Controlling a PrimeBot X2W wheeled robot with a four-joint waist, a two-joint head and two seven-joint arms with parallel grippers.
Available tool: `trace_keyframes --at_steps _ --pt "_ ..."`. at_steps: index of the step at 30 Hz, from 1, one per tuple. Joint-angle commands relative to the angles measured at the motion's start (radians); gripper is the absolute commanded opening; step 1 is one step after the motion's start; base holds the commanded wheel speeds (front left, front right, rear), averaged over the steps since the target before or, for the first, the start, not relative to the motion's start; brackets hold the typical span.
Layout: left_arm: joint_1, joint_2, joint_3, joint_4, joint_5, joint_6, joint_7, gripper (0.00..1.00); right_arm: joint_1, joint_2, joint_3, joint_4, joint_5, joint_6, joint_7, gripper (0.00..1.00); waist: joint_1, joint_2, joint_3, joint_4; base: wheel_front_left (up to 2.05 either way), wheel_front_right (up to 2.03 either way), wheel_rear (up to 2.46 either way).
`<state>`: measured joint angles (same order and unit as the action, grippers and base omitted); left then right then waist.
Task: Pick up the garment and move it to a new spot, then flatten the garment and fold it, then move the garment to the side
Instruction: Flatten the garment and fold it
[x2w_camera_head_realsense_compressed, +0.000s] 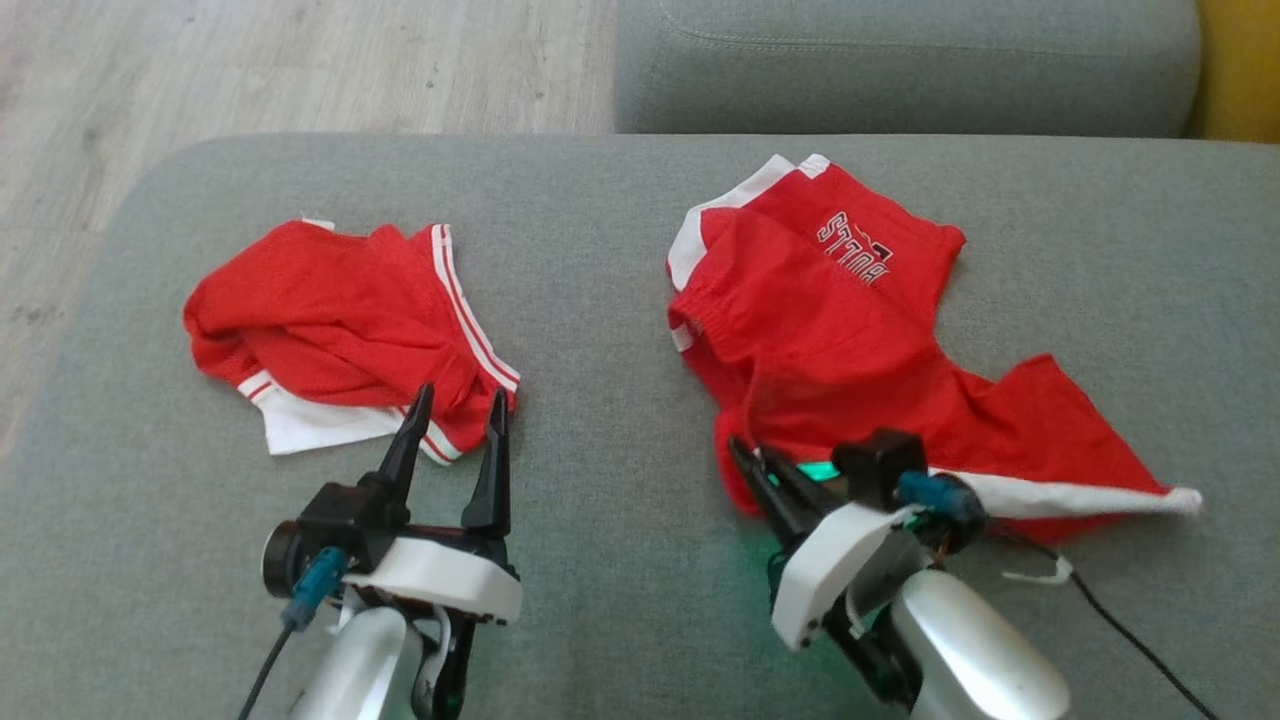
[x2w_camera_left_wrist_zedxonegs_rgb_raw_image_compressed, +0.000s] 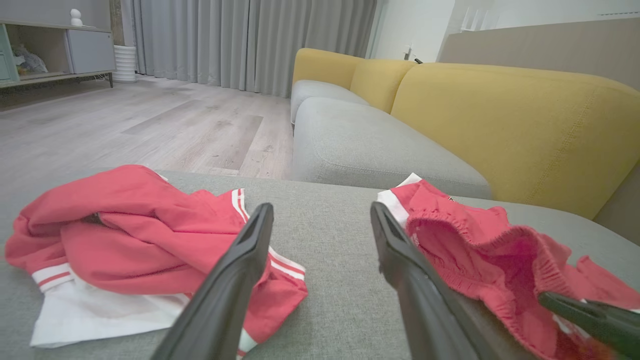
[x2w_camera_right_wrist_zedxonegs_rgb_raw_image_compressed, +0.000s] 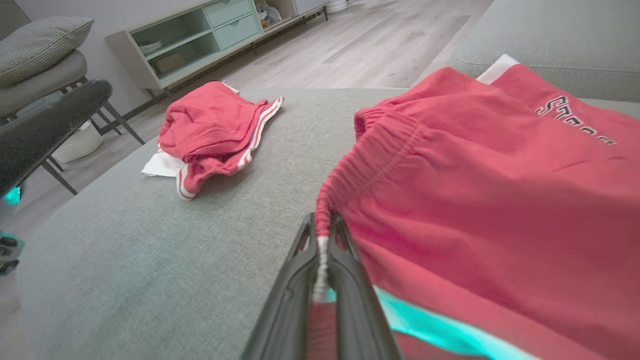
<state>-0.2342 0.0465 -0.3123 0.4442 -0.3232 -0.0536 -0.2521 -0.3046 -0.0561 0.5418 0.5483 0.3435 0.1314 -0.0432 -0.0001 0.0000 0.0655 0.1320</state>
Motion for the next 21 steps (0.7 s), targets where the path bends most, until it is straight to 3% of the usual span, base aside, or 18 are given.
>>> trace_keyframes --at_steps 1,4,6,14,21 --pt "-0.017 0.004 0.04 -0.028 0.008 -0.003 -0.01 1.0 -0.005 0.006 0.022 -0.038 0.004 -0.001 0.0 0.0 0.0001 0.0 -0.003 0.002 0.0 0.0 0.0" --pt "-0.013 0.004 0.05 -0.026 0.014 -0.006 -0.01 1.0 0.013 0.006 0.054 -0.054 0.012 -0.001 0.006 0.0 0.0001 0.0 -0.008 0.004 0.0 0.0 0.0" --pt "-0.011 0.004 0.055 -0.025 0.017 -0.007 -0.01 1.0 0.019 0.006 0.078 -0.064 0.009 -0.001 0.005 1.0 0.0001 0.0 -0.013 0.004 0.0 0.0 0.0" --pt "0.001 0.004 0.078 -0.028 0.033 -0.01 -0.01 1.0 0.015 0.006 0.035 -0.134 0.033 -0.001 -0.055 1.0 0.0001 0.0 -0.042 -0.026 0.0 0.0 0.0" --pt "0.011 0.004 0.08 -0.052 0.035 -0.013 -0.01 1.0 0.049 0.006 -0.158 -0.228 -0.008 -0.001 -0.135 1.0 0.0001 0.0 -0.053 -0.063 0.0 0.0 0.0"
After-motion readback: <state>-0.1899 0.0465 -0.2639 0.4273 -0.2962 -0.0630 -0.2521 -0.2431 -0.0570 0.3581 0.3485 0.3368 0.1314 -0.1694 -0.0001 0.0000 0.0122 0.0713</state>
